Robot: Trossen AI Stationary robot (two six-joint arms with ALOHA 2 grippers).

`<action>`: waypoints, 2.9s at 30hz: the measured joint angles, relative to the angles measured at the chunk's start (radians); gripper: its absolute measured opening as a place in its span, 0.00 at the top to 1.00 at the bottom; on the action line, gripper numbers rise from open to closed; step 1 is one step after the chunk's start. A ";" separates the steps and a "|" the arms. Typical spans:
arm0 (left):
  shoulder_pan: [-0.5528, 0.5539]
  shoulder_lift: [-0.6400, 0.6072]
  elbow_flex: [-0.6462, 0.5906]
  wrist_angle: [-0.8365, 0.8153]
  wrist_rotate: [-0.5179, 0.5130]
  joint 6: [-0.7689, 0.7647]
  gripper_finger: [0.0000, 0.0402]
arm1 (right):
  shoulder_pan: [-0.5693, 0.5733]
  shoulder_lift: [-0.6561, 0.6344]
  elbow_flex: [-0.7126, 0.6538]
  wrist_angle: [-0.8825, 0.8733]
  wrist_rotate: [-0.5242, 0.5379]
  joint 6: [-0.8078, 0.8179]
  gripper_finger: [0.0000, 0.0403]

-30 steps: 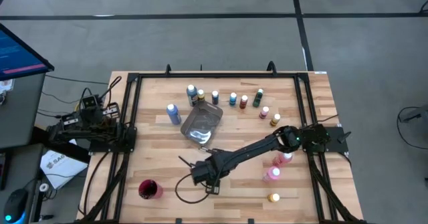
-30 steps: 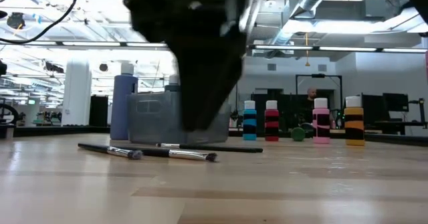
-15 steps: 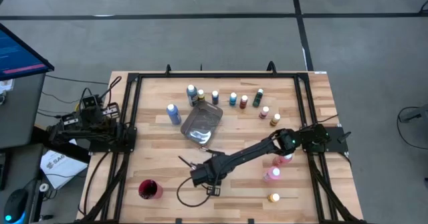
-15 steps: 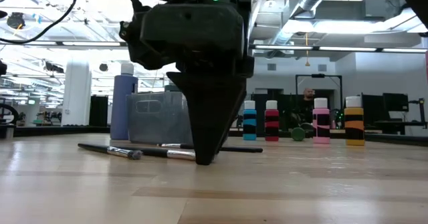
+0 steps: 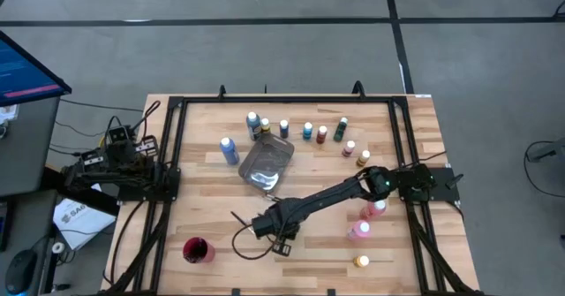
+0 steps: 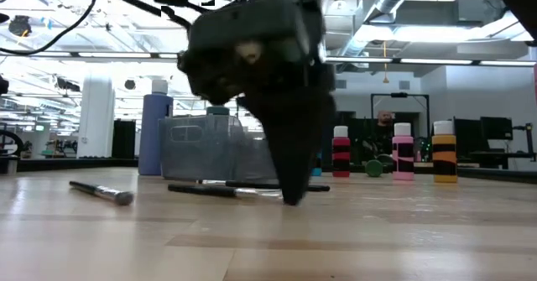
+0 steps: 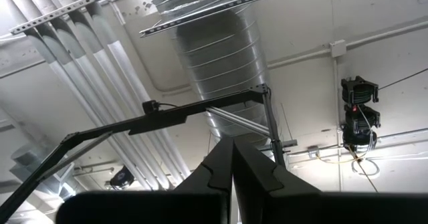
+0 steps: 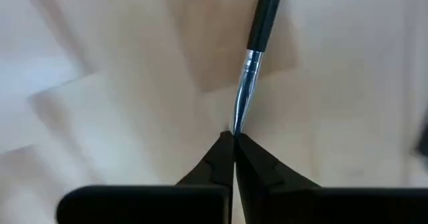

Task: Pick & Place Paint Supplies
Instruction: Put the silver paintbrush into the red cup

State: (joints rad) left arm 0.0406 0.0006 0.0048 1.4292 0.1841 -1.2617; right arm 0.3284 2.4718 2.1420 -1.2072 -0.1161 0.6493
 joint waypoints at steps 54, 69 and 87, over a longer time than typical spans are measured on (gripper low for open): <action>0.000 0.000 0.000 0.000 0.000 0.000 0.99 | -0.019 0.071 0.011 1.622 -0.341 1.568 0.99; 0.000 0.000 0.000 0.000 0.000 0.000 0.99 | -0.021 0.070 0.011 1.563 -0.300 1.662 0.85; 0.000 0.000 0.000 0.000 0.000 0.000 0.99 | -0.057 -0.170 0.011 0.949 -0.483 0.738 0.66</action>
State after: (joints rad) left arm 0.0406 0.0006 0.0048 1.4292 0.1842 -1.2617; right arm 0.2718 2.3020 2.1529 -0.2586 -0.5990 1.3869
